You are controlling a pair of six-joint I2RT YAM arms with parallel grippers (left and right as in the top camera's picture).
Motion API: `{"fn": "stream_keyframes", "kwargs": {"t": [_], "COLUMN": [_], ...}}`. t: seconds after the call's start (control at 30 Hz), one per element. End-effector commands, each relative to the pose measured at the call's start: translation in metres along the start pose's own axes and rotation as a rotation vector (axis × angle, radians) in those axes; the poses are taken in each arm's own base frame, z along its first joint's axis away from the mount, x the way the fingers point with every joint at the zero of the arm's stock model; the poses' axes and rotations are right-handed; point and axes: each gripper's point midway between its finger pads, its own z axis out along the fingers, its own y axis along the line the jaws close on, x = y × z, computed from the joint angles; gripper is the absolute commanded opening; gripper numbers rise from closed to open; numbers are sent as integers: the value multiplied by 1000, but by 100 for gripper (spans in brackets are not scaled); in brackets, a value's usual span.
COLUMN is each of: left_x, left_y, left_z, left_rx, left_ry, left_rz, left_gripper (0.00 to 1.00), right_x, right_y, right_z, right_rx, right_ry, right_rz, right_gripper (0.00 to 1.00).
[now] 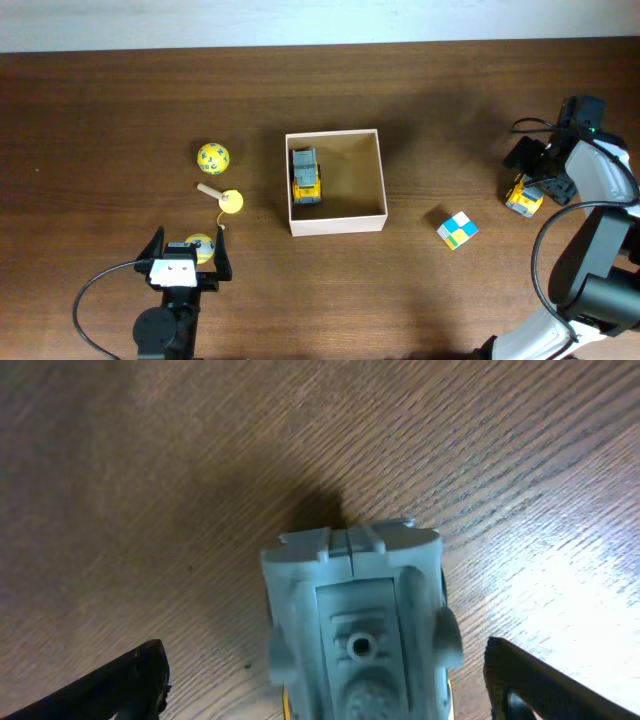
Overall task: Pack container
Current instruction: 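Lower the right gripper over the second grey truck and grasp it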
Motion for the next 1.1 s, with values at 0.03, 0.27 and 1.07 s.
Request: {"fn": "stream_keyframes", "kwargs": {"t": [0.03,0.27,1.07], "left_x": [2,2,2], "left_y": [0,0,0], "left_z": [0,0,0], "left_rx": [2,2,2], "left_ry": [3,3,3], "left_rz": [16,16,16], "left_gripper": [99,99,99], "right_x": [2,2,4], "right_y": [-5,-5,-10], "right_z": [10,12,21], "right_rx": [23,24,55], "right_ry": [12,14,25], "right_rz": [3,3,5], "right_gripper": [93,91,59]}}
